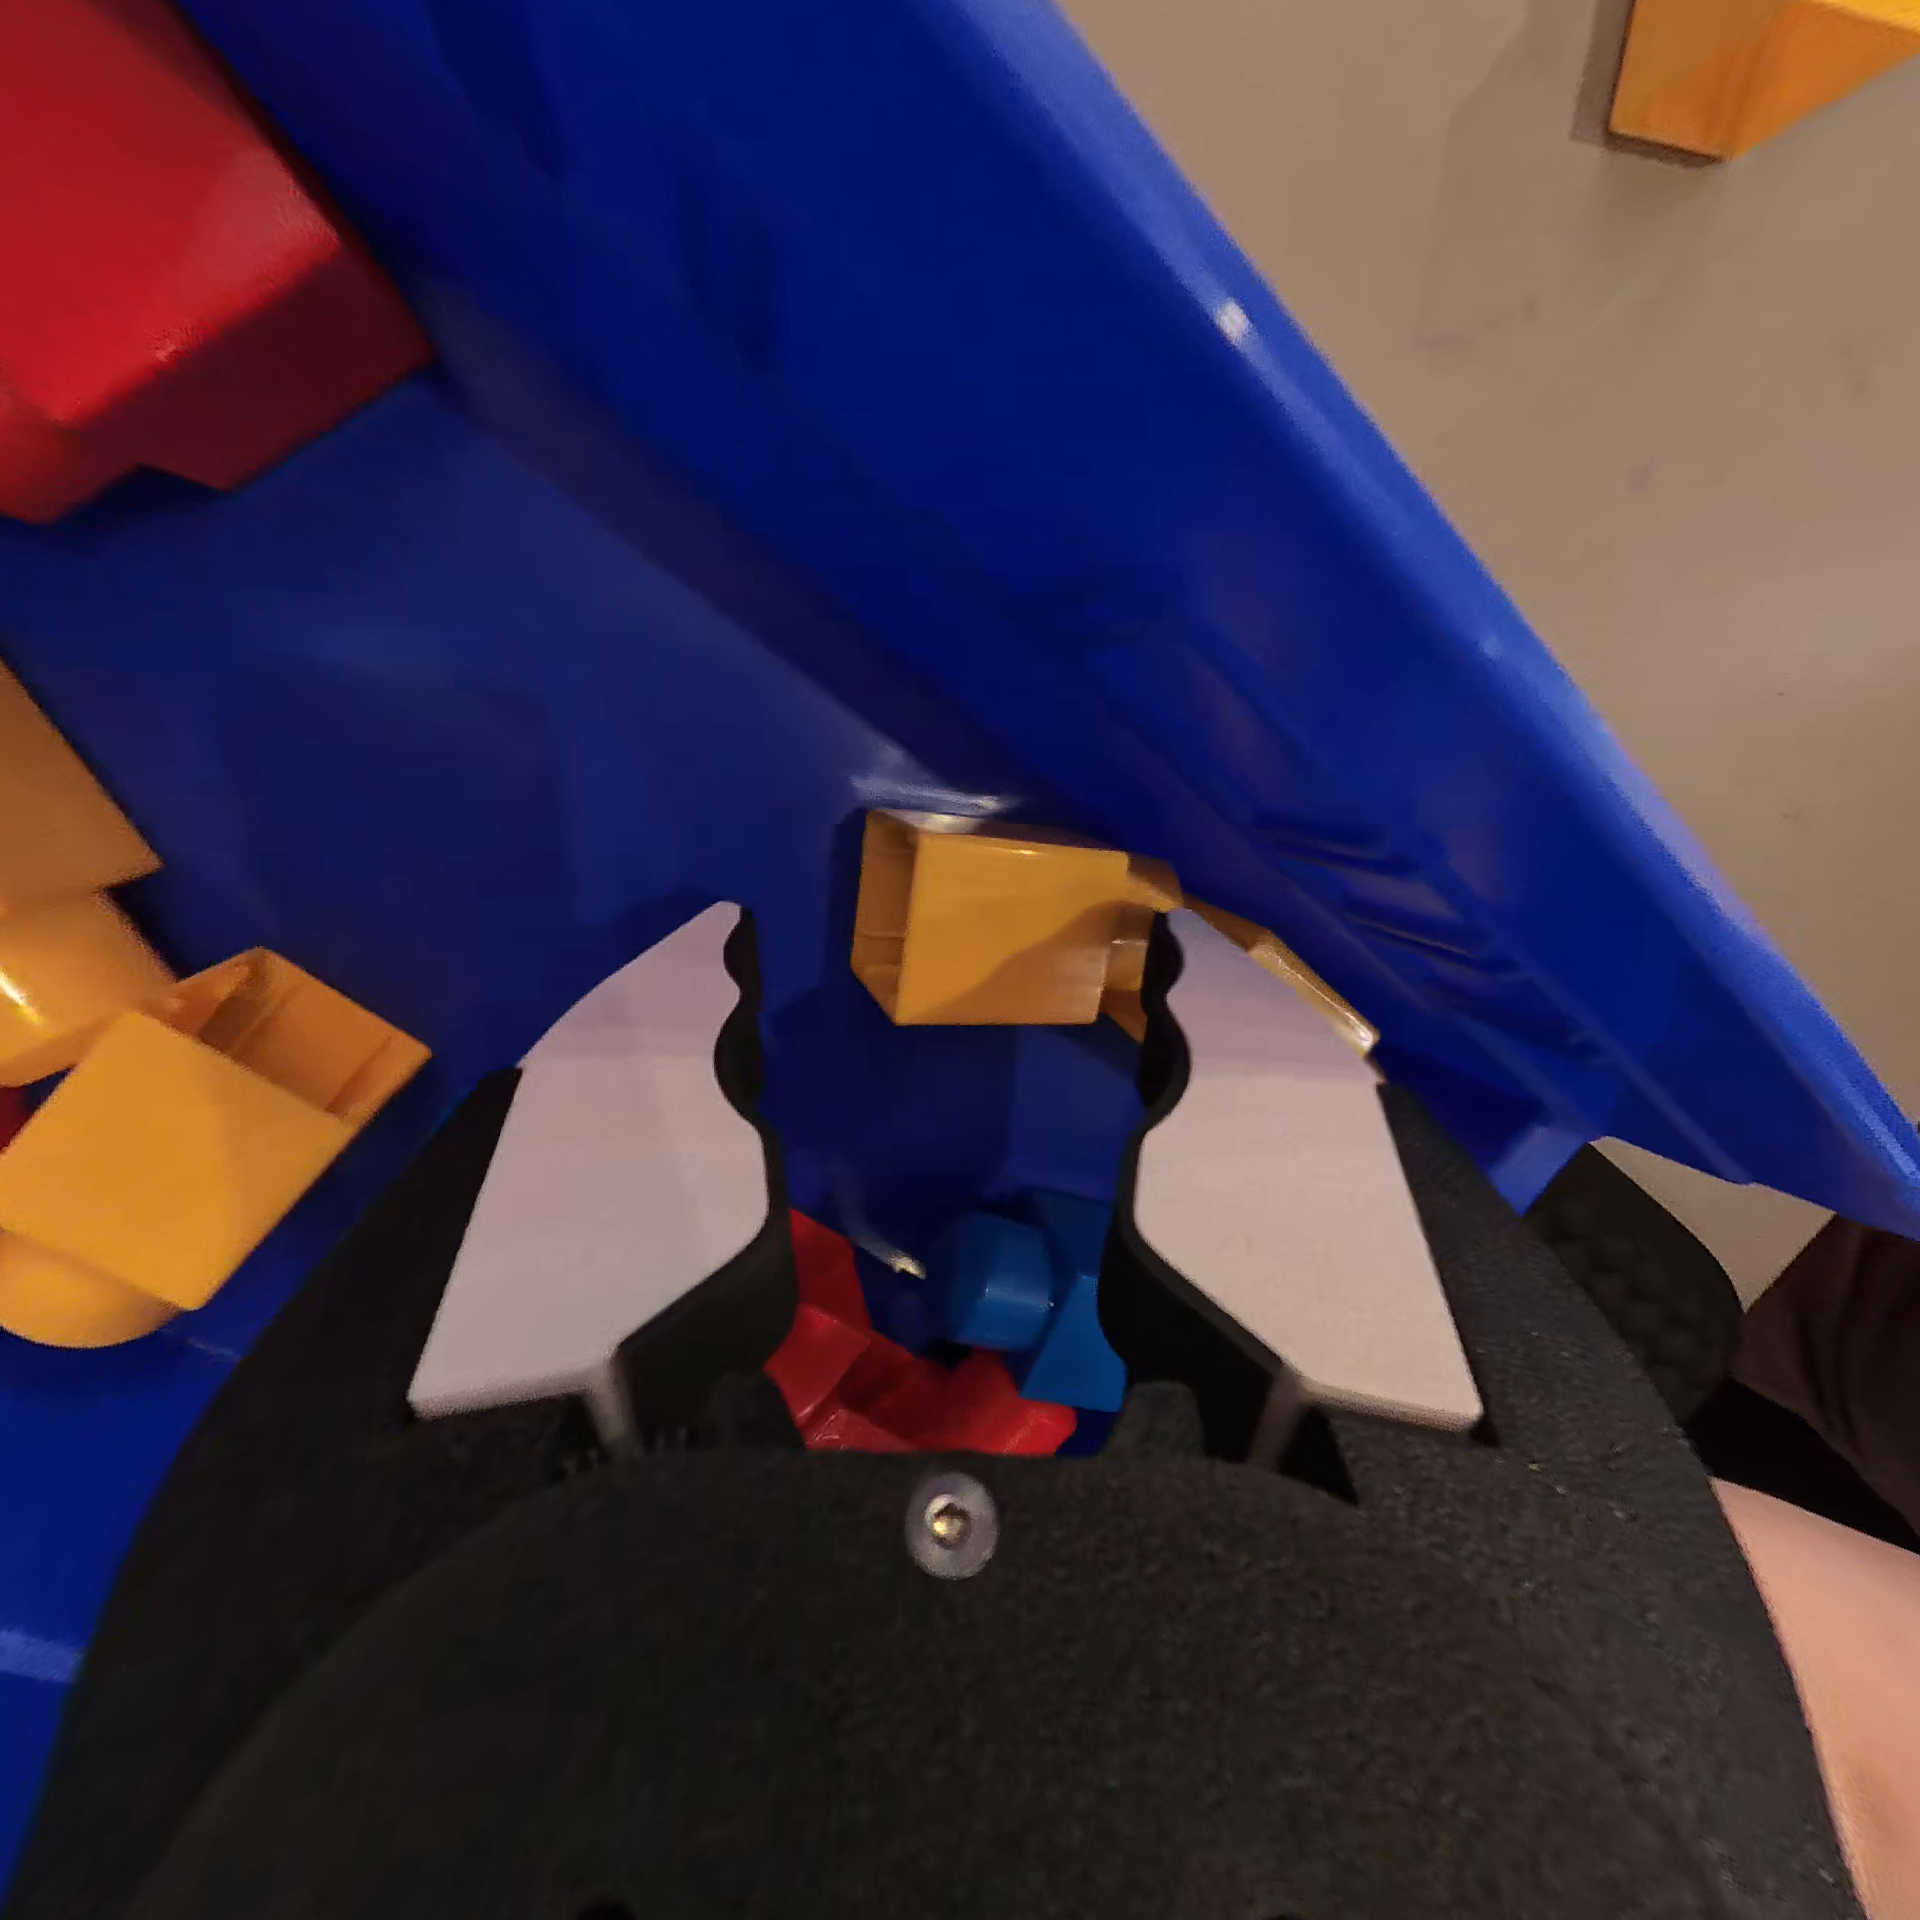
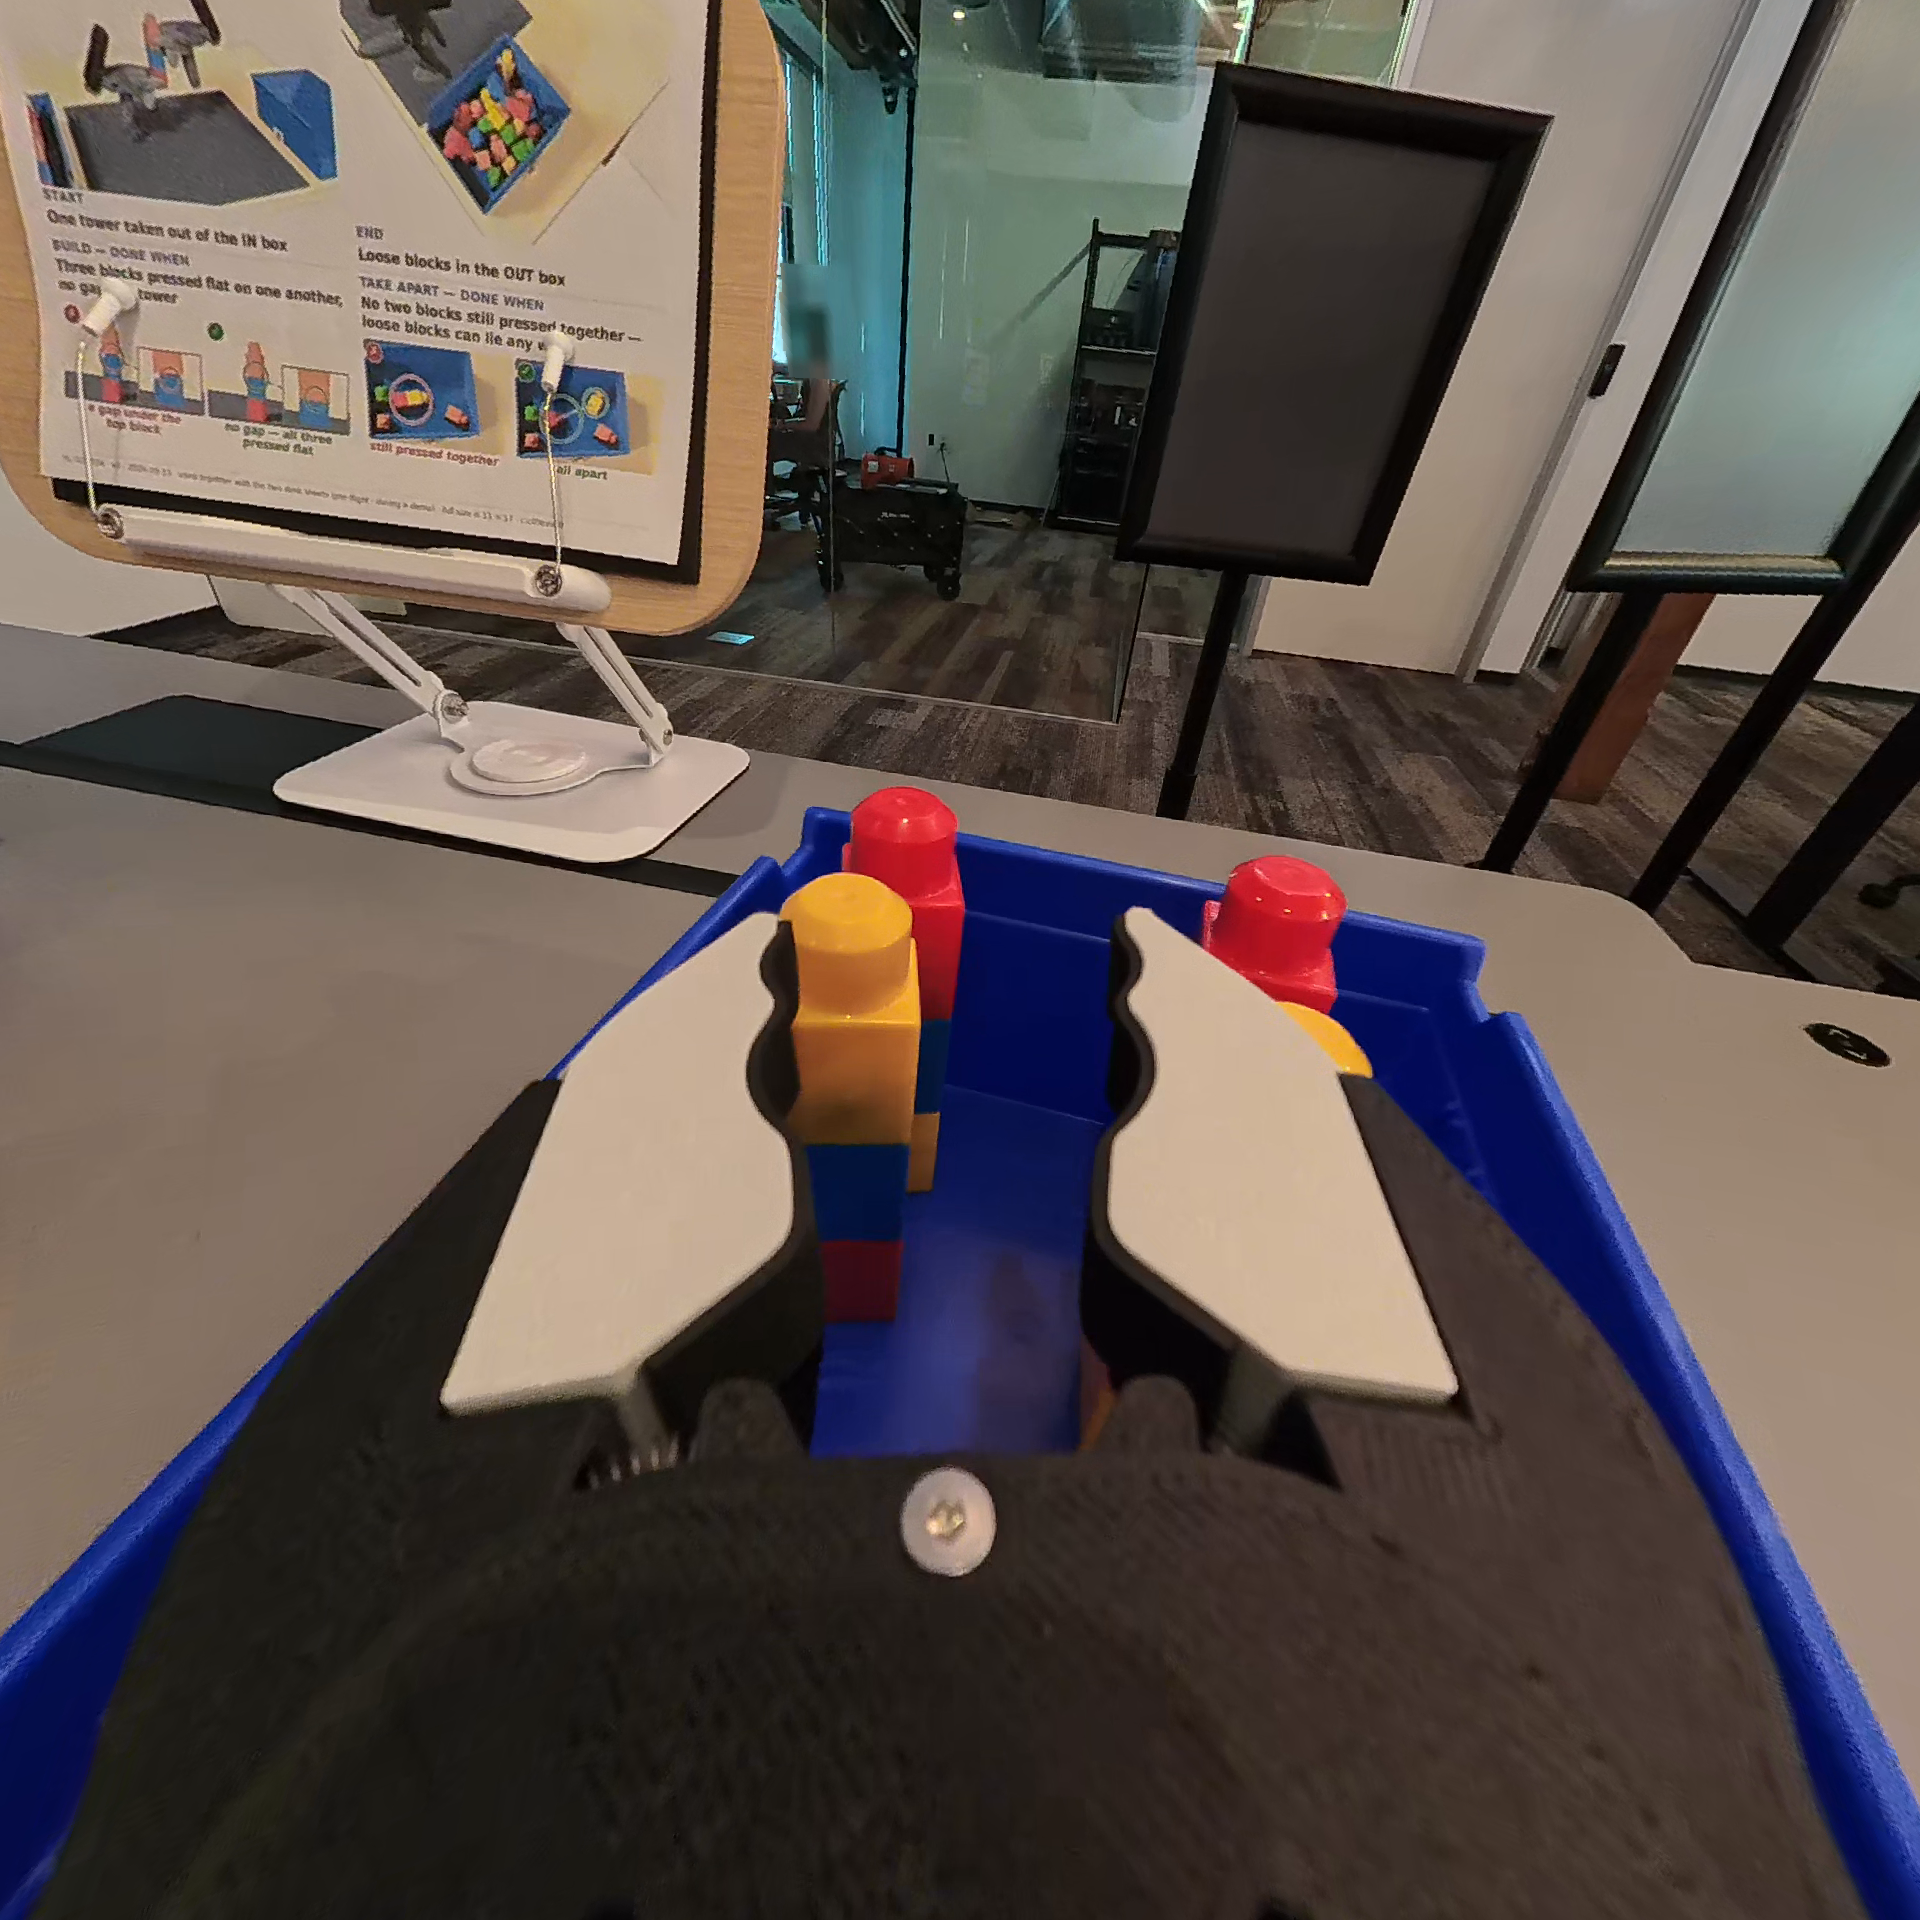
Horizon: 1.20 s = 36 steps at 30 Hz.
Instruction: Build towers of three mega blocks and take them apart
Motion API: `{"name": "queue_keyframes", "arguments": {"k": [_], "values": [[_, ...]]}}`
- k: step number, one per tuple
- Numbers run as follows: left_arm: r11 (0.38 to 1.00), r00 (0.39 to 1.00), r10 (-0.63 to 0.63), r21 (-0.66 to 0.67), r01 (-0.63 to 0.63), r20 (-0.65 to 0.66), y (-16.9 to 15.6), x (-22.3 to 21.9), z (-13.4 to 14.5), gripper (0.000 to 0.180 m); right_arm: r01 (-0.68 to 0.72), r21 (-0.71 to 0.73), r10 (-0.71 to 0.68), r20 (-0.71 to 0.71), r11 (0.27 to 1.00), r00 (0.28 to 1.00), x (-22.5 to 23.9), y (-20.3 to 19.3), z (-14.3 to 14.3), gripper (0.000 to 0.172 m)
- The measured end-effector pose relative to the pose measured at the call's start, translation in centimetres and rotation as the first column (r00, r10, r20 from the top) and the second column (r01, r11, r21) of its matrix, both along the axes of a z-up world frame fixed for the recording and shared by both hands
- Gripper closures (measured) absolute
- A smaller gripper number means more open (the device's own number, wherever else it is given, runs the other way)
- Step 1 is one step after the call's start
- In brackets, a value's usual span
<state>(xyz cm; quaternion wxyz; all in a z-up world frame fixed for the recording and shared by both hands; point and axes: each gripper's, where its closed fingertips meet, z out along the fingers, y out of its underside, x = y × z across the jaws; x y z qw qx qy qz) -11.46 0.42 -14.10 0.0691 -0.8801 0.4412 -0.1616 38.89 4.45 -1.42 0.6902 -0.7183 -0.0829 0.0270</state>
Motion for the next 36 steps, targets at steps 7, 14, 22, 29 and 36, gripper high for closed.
{"name": "queue_keyframes", "arguments": {"k": [7,14,22,29,36], "values": [[0.999,0.999,0.031,0.013,-0.031,0.044,0.6,-0.1,0.5,0.136,-0.002,-0.003,0.002,-0.005,1.0,1.0,0.0,0.0,-0.1,0.114],[0.997,0.997,0.067,0.046,-0.068,0.039,1.3,-0.4,0.9,0.143,-0.007,-0.01,0.007,0.003,1.0,1.0,-0.2,0.1,-0.3,0.113],[0.994,0.995,0.08,0.072,-0.084,0.056,1.5,-0.6,1.7,0.143,-0.012,-0.012,0.012,0.004,1.0,1.0,-0.3,0.2,-0.3,0.114],[0.96,0.988,0.139,0.235,-0.152,0.068,2.1,-1.9,6.2,0.144,-0.012,-0.012,0.012,0.002,1.0,1.0,-0.3,0.2,-0.3,0.114],[0.842,0.922,0.294,0.388,-0.374,0.25,1.6,0.9,15.0,0.176,-0.016,-0.017,0.016,0.011,1.0,1.0,-0.5,0.2,-0.4,0.114]]}}
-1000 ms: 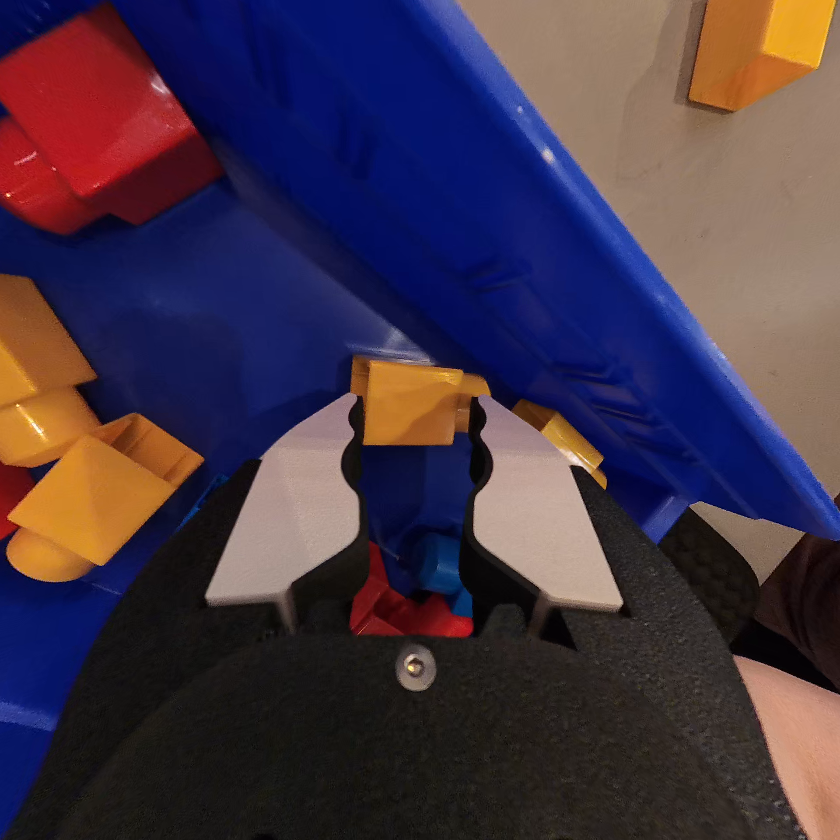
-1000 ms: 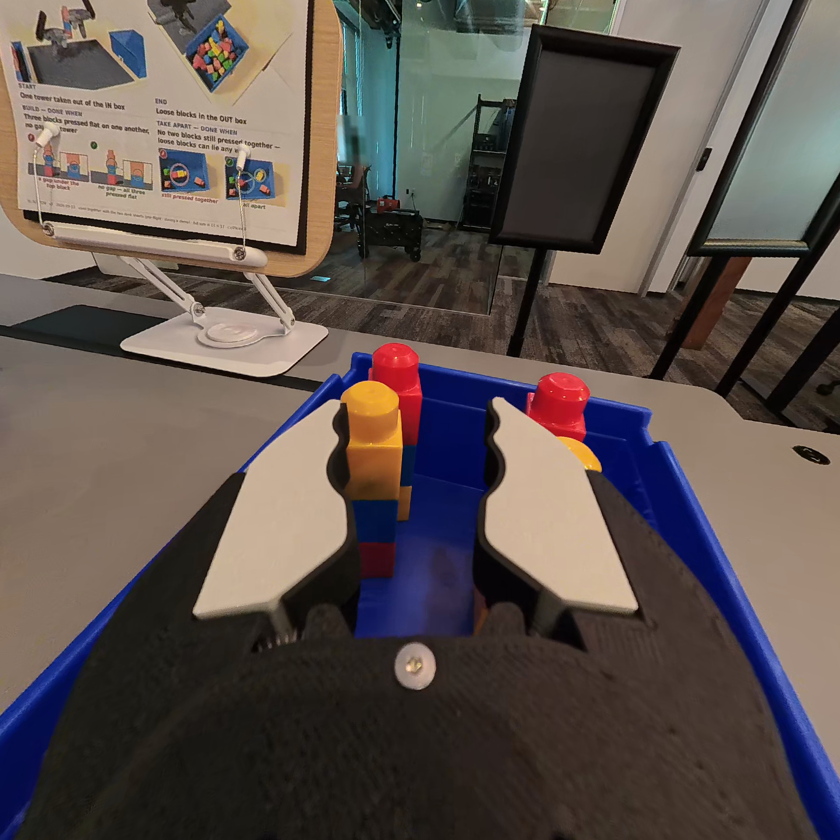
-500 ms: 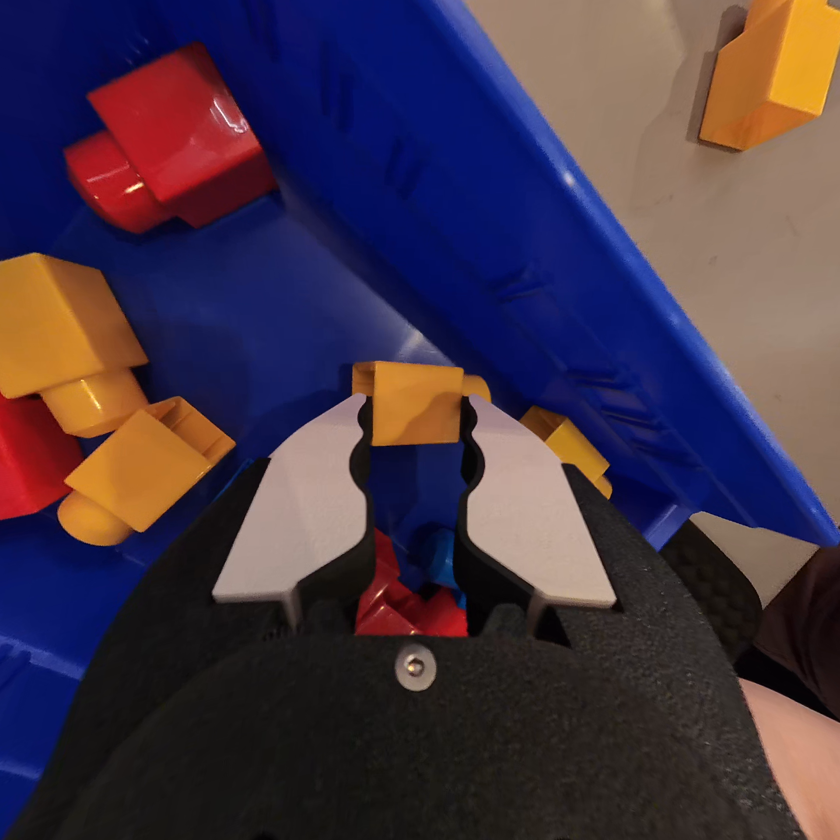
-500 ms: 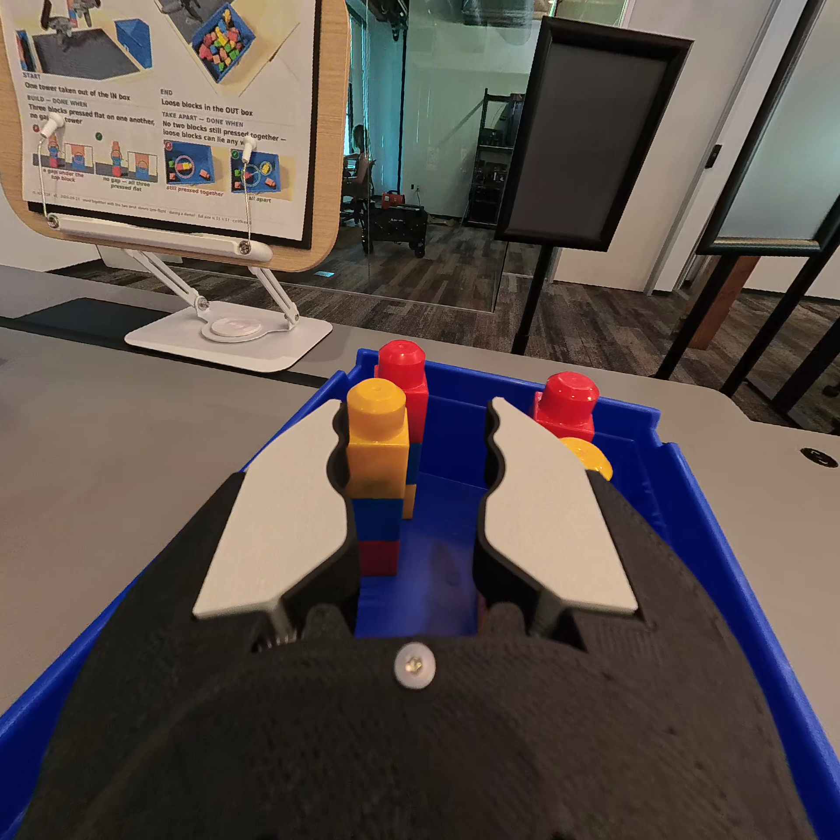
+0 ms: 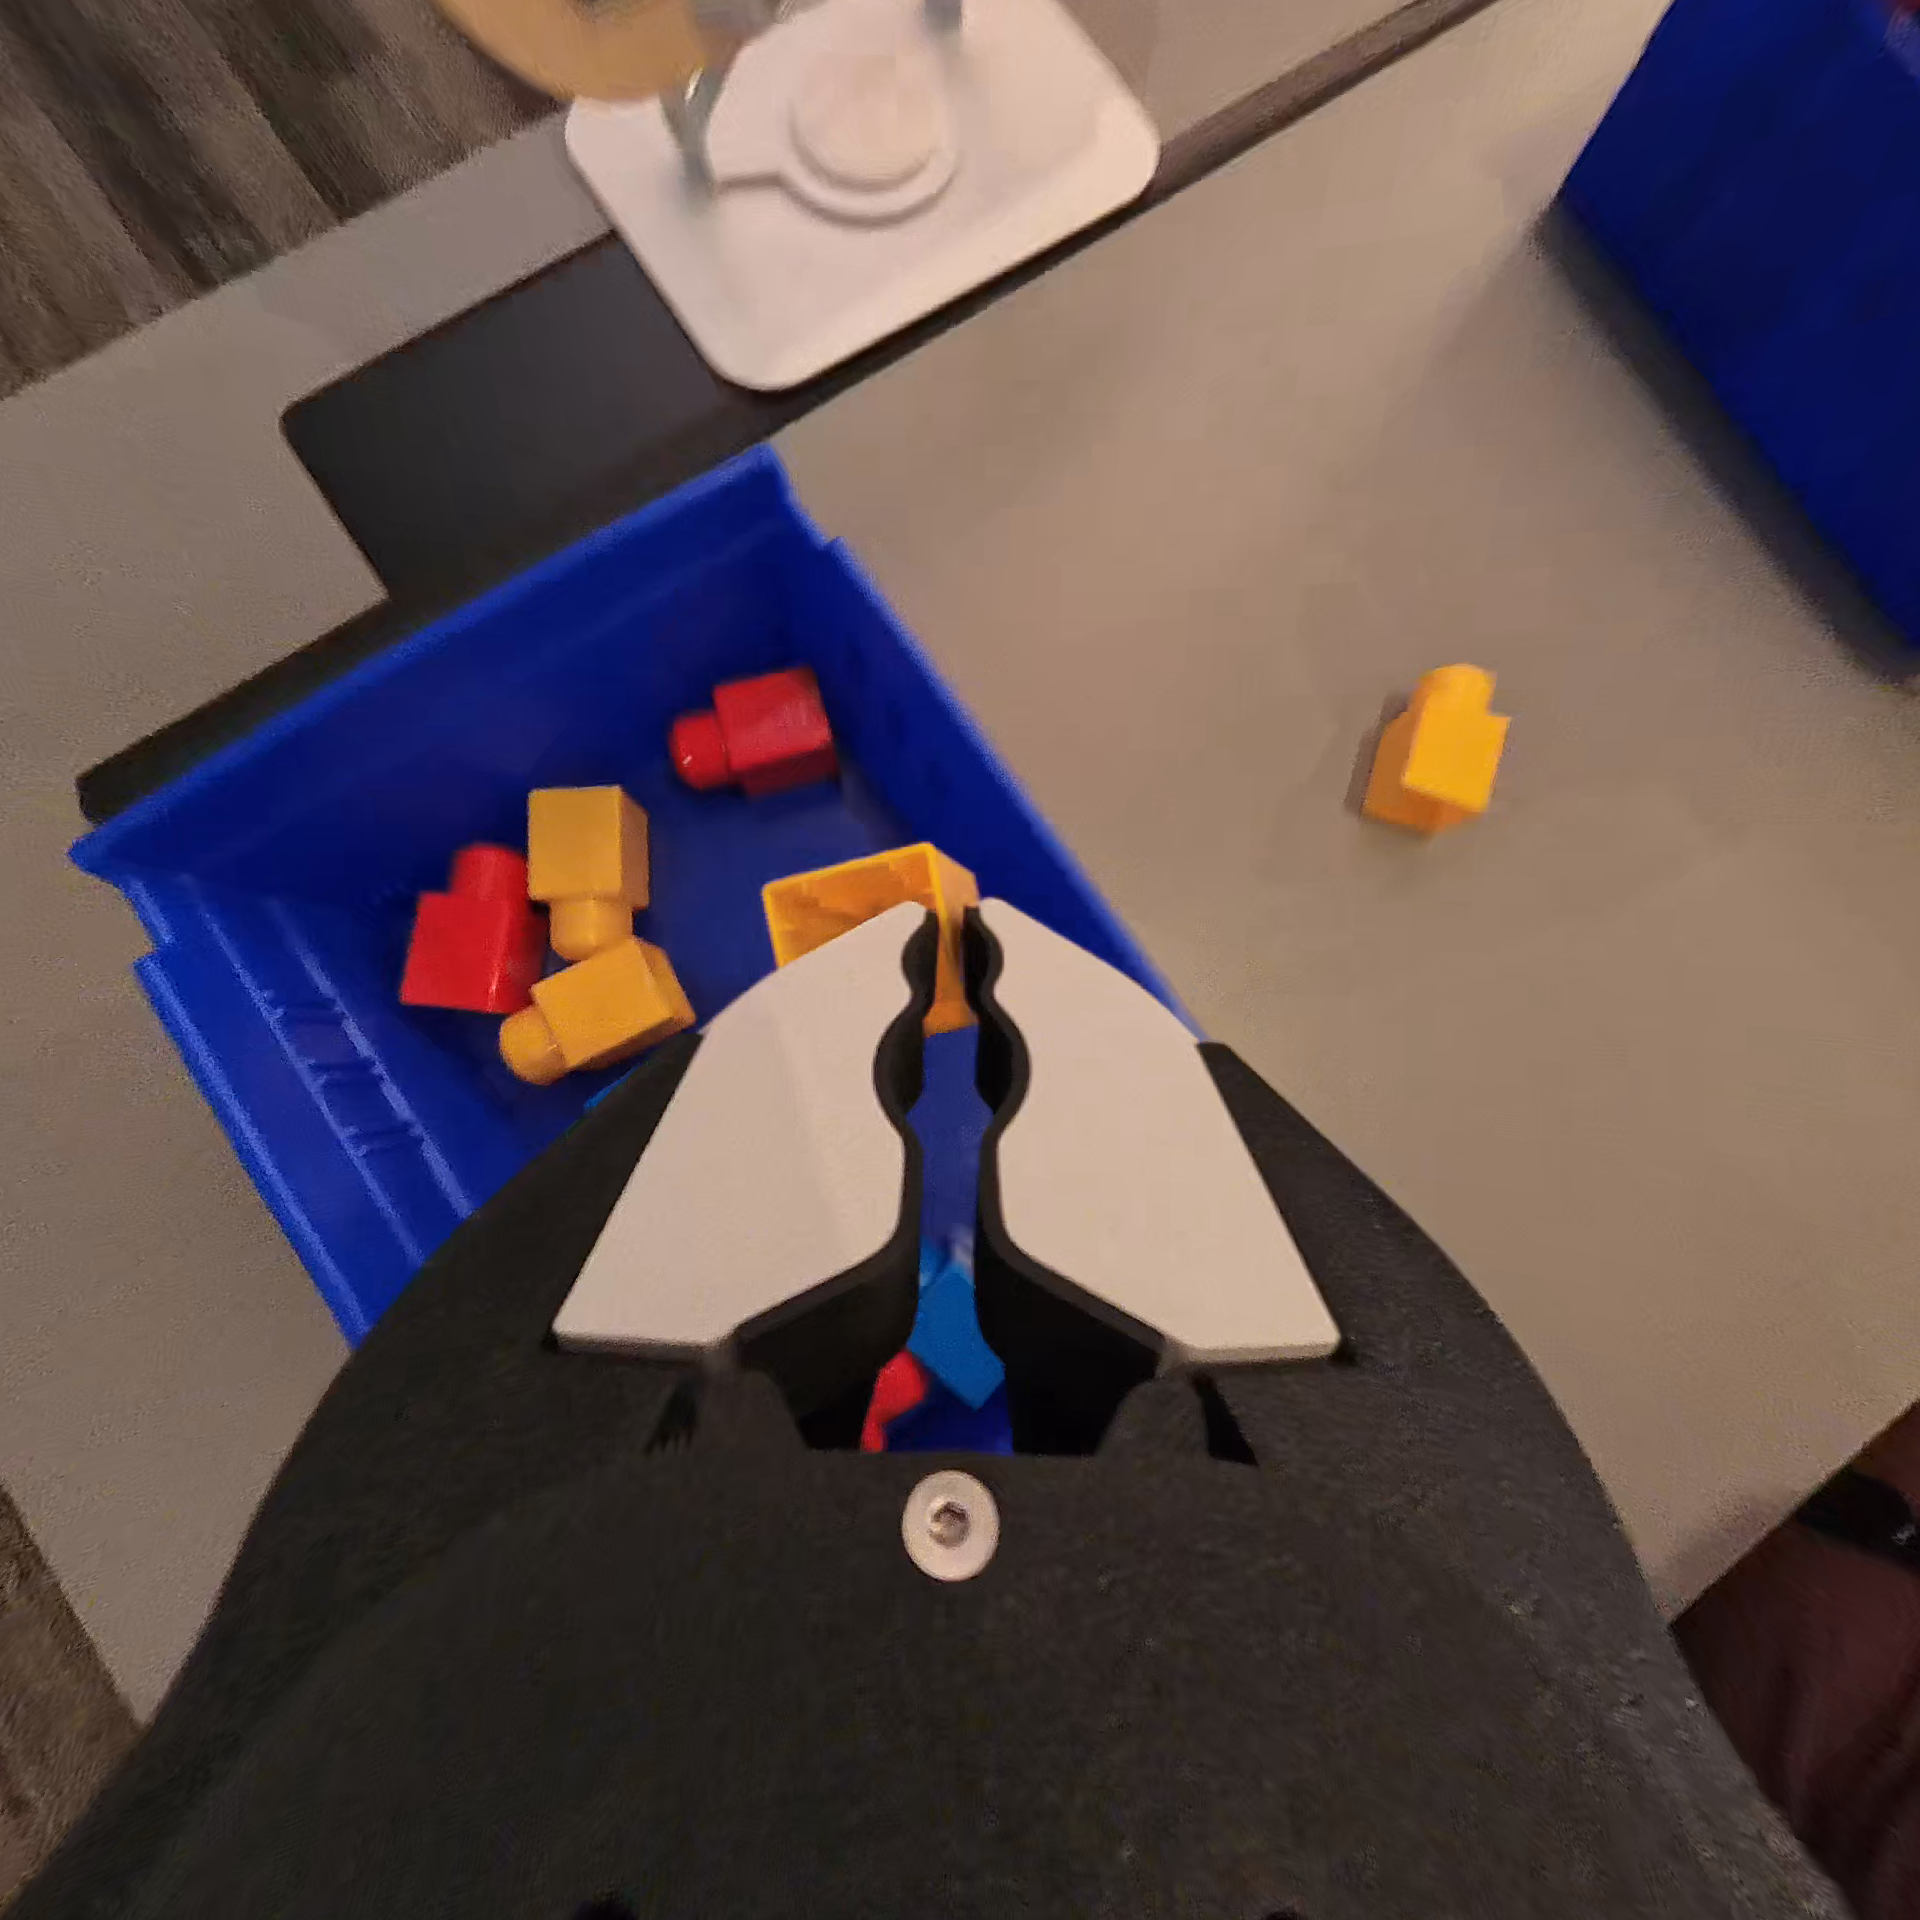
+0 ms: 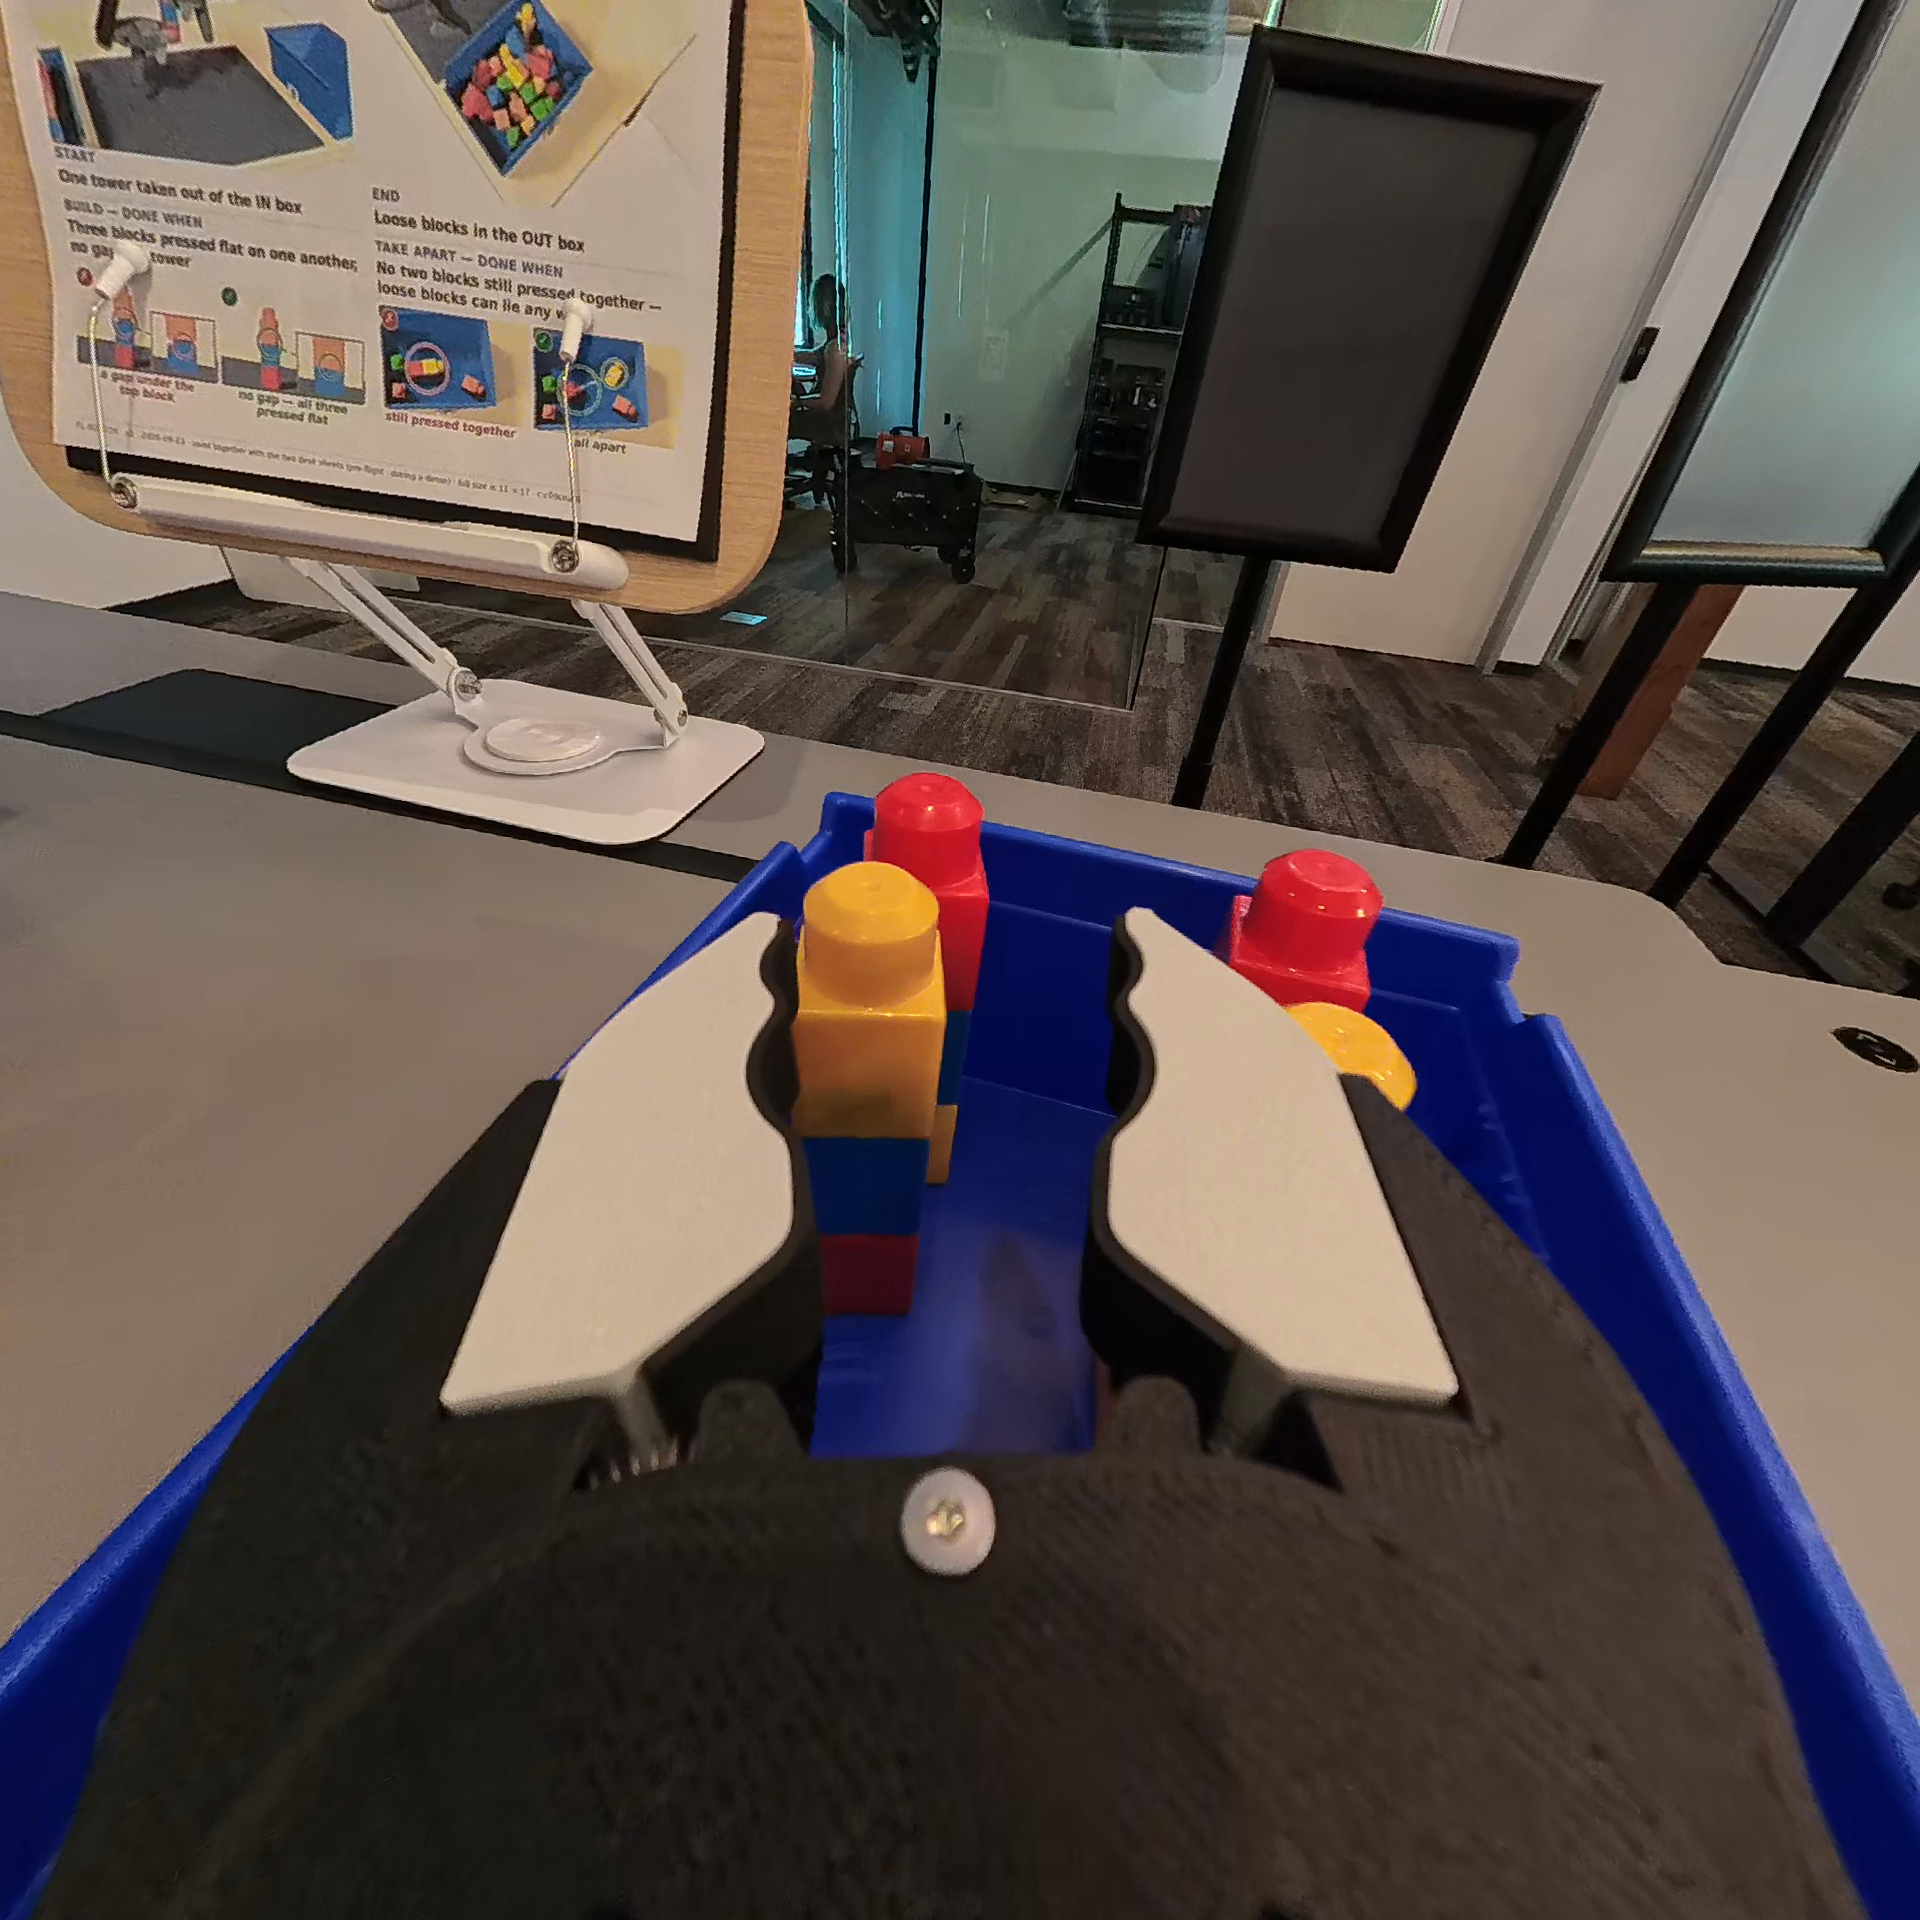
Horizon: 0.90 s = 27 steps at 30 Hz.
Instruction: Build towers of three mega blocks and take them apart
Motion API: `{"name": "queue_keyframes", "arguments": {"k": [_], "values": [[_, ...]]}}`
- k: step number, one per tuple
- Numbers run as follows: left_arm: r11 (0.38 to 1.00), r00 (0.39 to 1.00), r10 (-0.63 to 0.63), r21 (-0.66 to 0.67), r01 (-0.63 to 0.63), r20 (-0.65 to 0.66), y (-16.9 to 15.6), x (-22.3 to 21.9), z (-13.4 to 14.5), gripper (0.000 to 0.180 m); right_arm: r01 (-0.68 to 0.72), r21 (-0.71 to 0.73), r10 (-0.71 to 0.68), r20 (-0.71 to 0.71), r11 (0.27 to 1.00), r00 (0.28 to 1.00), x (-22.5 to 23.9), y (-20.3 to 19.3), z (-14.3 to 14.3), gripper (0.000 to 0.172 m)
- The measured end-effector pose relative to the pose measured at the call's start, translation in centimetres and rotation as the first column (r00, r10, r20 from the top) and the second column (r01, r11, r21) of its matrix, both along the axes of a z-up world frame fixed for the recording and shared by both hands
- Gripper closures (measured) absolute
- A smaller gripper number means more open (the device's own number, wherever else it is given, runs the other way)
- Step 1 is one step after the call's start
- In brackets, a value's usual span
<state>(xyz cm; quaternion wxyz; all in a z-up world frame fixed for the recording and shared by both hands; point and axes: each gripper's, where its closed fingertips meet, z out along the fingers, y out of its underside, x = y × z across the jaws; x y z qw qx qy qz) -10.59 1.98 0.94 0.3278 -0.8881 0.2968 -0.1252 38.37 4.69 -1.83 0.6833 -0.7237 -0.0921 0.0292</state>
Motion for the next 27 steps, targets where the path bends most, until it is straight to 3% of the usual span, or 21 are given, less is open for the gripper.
{"name": "queue_keyframes", "arguments": {"k": [5,10,18,27], "values": [[1.0,0.995,0.005,-0.006,-0.006,-0.097,-0.7,1.2,-0.8,0.179,-0.002,0.003,0.002,0.005,1.0,1.0,0.0,-0.1,0.1,0.114],[0.997,0.994,0.022,-0.074,-0.03,-0.104,0.4,0.0,-2.9,0.179,-0.003,0.003,0.003,-0.004,1.0,1.0,0.1,-0.1,0.2,0.113],[0.931,0.999,-0.03,-0.363,0.04,0.032,-0.4,0.0,-7.7,0.179,-0.01,-0.021,0.01,0.018,1.0,1.0,-0.3,0.1,-0.4,0.113],[0.863,0.986,-0.059,-0.488,0.129,0.157,-0.8,0.6,-10.3,0.178,-0.011,-0.02,0.011,0.013,1.0,1.0,-0.3,-0.1,-0.4,0.113]]}}
